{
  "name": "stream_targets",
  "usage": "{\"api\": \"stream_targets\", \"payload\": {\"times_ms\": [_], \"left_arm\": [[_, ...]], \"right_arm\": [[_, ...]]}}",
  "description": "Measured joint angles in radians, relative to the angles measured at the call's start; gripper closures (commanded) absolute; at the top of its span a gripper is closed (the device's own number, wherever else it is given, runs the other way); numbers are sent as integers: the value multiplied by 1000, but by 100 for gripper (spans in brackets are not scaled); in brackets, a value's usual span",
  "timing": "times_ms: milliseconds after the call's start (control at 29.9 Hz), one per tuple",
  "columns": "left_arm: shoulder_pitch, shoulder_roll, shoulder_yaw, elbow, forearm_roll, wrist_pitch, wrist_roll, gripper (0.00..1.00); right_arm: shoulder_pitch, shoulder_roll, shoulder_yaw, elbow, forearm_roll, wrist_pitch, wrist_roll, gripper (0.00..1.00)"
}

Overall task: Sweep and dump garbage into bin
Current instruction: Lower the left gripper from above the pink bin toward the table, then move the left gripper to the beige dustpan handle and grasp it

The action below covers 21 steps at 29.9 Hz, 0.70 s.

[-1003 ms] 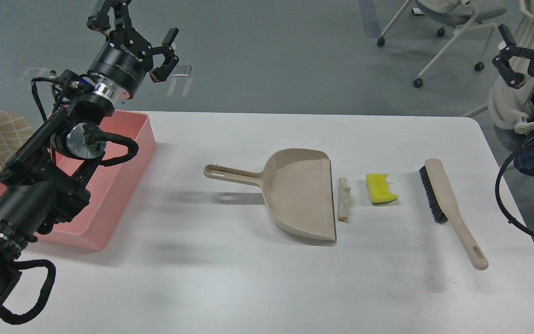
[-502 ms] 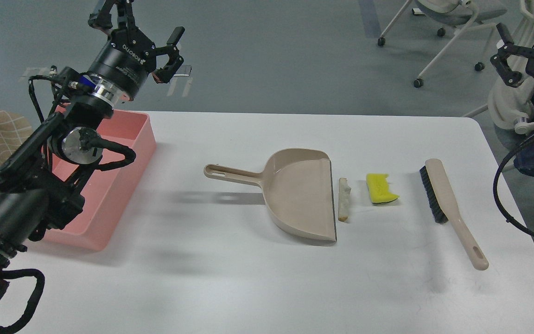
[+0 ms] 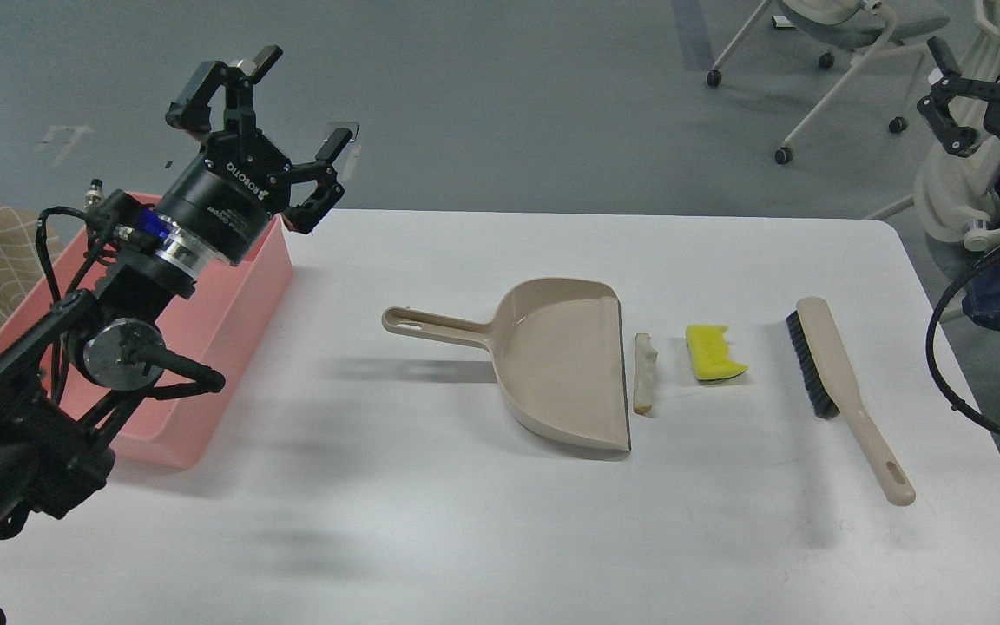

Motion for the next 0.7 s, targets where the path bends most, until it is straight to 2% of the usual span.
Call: {"api": "stream_targets", "payload": {"times_ms": [301, 468, 702], "left_arm": [[210, 45, 19, -157, 36, 56, -3, 2], [274, 51, 18, -188, 81, 71, -6, 6], [344, 25, 19, -234, 271, 144, -7, 14]], "right_arm": [[-1, 4, 1, 2, 0, 0, 2, 0], [0, 4, 2, 1, 0, 0, 4, 0], [-5, 8, 2, -1, 0, 0, 5, 0]]}}
